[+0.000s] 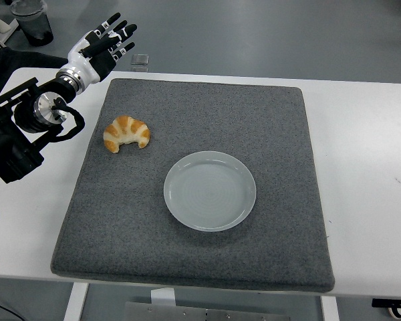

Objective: Place the bread on the plate

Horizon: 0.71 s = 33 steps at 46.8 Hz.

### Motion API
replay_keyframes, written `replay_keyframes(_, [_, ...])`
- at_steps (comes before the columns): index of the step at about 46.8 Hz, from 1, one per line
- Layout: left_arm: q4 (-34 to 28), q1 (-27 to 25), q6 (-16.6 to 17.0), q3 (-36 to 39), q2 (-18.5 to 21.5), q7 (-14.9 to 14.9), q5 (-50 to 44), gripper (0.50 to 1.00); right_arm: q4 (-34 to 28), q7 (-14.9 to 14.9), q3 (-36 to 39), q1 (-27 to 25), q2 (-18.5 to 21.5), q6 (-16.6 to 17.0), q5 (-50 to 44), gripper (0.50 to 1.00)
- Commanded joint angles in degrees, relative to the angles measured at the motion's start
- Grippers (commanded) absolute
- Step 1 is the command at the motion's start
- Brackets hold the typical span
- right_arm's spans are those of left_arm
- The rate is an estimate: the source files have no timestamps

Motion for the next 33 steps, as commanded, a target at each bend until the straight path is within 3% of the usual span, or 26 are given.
replay_keyframes(1, [-0.1,0.0,0.0,0.0,0.1,0.0,0.0,1.000,0.0,0.0,0.0,0.0,0.0,0.0,0.0,0.930])
replay_keyframes(21, [-0.7,-0.2,-0.9,0.3,0.4,0.1,0.6,1.000,0.0,0.0,0.0,0.0,0.0,0.0,0.0,0.932])
replay_keyframes(33, [-0.9,-0.4,-2.5,0.3,1.5,0.0,12.8,1.000,0.0,0.0,0.0,0.0,0.0,0.0,0.0,0.930])
